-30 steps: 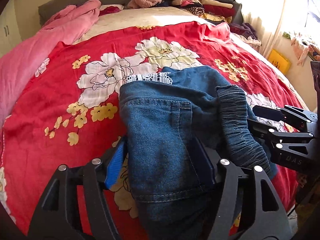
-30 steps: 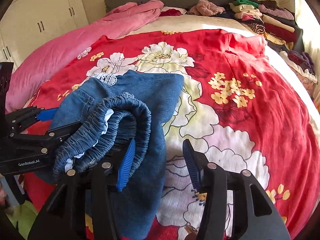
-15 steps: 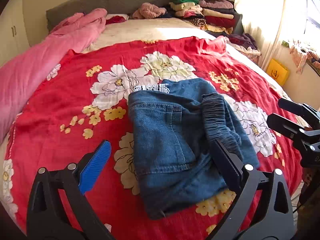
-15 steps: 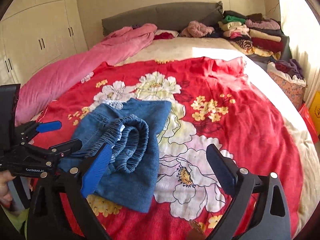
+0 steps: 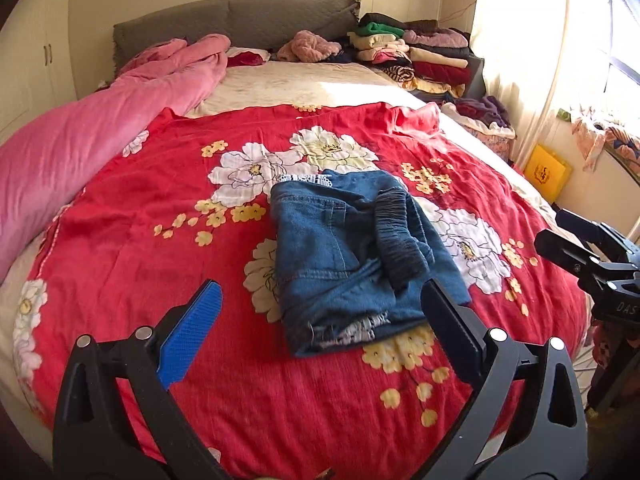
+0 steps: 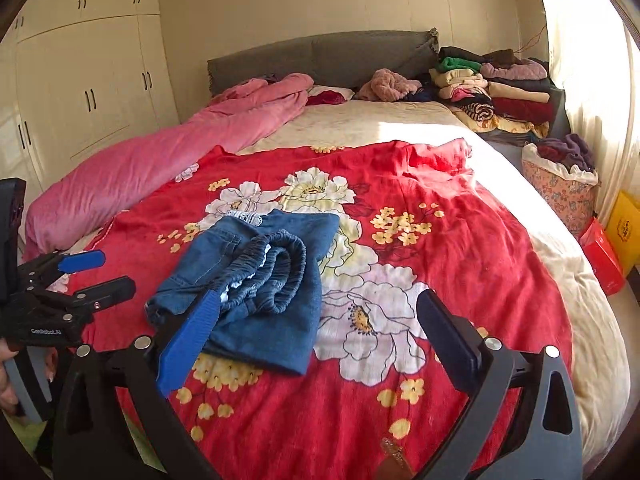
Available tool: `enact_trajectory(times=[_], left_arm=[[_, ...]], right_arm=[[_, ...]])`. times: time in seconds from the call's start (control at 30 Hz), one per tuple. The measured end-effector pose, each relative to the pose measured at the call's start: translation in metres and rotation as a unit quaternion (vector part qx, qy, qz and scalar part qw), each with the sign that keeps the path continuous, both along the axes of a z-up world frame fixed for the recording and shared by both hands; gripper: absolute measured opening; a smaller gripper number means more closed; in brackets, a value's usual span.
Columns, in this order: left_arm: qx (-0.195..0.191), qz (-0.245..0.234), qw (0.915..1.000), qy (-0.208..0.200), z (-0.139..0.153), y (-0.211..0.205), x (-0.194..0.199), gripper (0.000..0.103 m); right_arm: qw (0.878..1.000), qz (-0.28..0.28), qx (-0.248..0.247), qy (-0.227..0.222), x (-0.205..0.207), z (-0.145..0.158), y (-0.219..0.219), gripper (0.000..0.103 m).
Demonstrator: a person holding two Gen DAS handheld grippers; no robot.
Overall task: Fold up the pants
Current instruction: 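Release the folded pants and pull both grippers back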
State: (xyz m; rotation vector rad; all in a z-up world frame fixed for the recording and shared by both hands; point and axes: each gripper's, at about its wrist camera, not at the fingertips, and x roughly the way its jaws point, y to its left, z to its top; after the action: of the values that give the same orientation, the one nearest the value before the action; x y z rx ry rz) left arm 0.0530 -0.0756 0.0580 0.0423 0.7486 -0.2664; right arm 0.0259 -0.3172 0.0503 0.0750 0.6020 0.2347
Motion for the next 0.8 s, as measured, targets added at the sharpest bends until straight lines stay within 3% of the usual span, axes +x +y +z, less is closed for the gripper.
enact_trajectory(times=[0.8], left_arm=[[0.001, 0.022, 0.9988, 0.044, -0.024, 0.006, -0.034, 0.093]], right_arm=[[1.0, 0.0, -0.013, 0.022, -0.043, -0.022, 0.008, 0.098]])
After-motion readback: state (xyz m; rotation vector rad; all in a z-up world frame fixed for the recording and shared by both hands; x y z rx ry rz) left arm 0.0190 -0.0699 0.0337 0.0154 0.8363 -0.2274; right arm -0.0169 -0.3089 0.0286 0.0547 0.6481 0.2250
